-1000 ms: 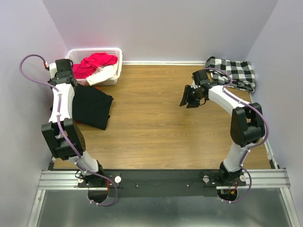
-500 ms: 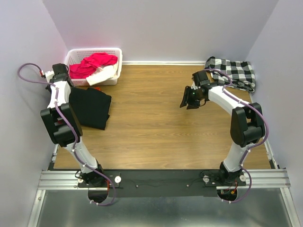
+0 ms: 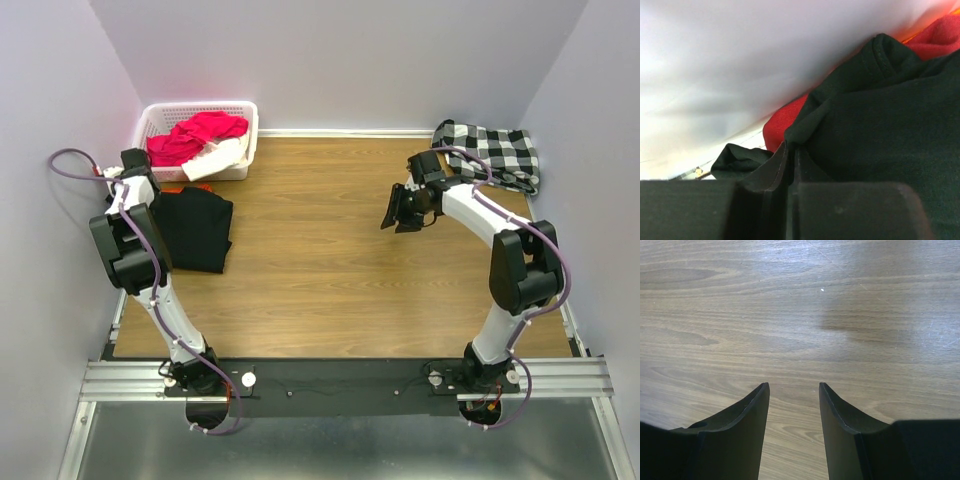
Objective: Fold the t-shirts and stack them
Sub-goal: Put the neatly folded tshirt into the corner of the board with the left arm
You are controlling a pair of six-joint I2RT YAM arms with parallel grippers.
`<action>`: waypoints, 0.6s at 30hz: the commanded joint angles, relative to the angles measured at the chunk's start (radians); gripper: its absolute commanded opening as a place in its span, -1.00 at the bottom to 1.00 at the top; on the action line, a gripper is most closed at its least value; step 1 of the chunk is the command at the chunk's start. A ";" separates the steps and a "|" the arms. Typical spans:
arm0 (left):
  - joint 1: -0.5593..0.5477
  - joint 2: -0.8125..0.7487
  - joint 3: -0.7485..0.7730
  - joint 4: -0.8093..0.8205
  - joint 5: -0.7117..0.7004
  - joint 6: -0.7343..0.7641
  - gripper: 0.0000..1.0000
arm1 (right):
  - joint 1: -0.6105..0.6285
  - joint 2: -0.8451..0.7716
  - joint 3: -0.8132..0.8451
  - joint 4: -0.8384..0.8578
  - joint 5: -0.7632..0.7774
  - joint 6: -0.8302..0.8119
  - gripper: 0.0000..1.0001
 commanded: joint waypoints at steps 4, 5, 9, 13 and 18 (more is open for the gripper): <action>0.016 -0.012 0.026 0.048 0.005 0.004 0.23 | -0.004 -0.049 -0.024 -0.012 -0.012 0.016 0.06; 0.016 -0.025 0.029 0.051 0.013 0.007 0.25 | -0.004 -0.050 -0.025 -0.012 -0.012 0.016 0.06; 0.001 -0.087 0.015 0.059 0.048 0.025 0.31 | -0.004 -0.056 -0.033 -0.011 -0.010 0.017 0.06; -0.043 -0.173 -0.014 0.053 0.082 0.033 0.32 | -0.004 -0.053 -0.035 -0.009 -0.014 0.016 0.06; -0.137 -0.274 -0.036 0.002 0.066 0.009 0.32 | -0.004 -0.047 -0.027 -0.009 -0.017 0.013 0.06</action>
